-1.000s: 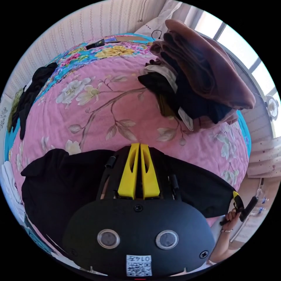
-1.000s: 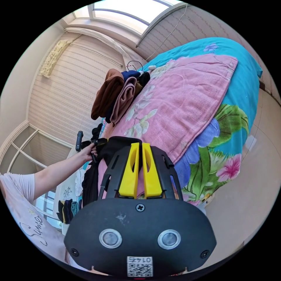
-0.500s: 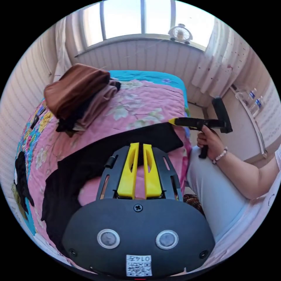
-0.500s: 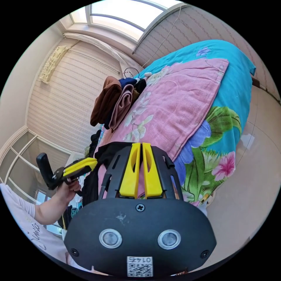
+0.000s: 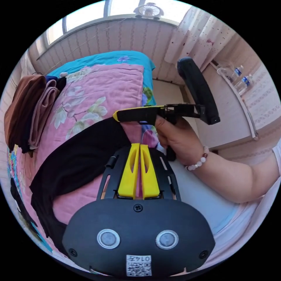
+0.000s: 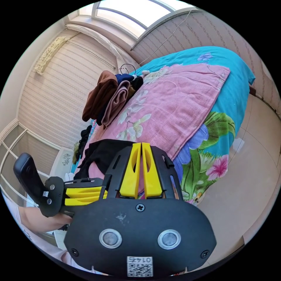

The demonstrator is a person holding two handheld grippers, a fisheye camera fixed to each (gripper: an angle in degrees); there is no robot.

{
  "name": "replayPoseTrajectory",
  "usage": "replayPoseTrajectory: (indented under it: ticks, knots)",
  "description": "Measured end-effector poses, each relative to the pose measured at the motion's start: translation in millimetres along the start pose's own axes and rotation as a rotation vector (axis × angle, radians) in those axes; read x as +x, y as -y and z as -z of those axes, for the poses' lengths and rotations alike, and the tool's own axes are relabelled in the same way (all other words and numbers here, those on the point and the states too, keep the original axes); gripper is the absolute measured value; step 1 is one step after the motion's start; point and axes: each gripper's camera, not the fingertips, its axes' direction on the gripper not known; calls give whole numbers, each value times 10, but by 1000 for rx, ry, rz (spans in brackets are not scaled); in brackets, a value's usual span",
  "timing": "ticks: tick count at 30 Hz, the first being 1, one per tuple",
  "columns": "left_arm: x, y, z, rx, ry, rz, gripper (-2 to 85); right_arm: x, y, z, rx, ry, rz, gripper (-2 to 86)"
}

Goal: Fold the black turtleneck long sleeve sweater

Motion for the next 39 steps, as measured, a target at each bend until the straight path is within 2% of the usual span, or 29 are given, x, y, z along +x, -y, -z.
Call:
replayPoseTrajectory:
  ticks: [3,7,10,14,19,23,27,33,39]
  knots:
    - [-98,27,62,22,-5,74,-10,-39,-31,-2,3,-6,4,-1]
    - [-287,171,298,126,159,139,-10,-182,-86,47,35,-46,65,-2]
    - [-387,469,332,174,196,141,-10,-353,-141,96,77,-111,159,-2]
    - [-504,869,233,253,149,226,-10,-367,-144,51,46,-132,143,-3]
    - [-765,1099,-240,178,67,354,-10,-429,-171,56,44,-156,166,-4]
    - [-826,1082,-593,84,66,287,-10,-421,-169,69,40,-153,163,-6]
    - [-864,1002,-673,160,31,277,-9,-414,-172,77,29,-147,162,-6]
    - [-761,995,-437,153,7,173,-6,-346,-170,124,23,-114,136,-3]
    - [-696,493,-178,143,39,137,30,-321,-179,181,24,-107,132,32]
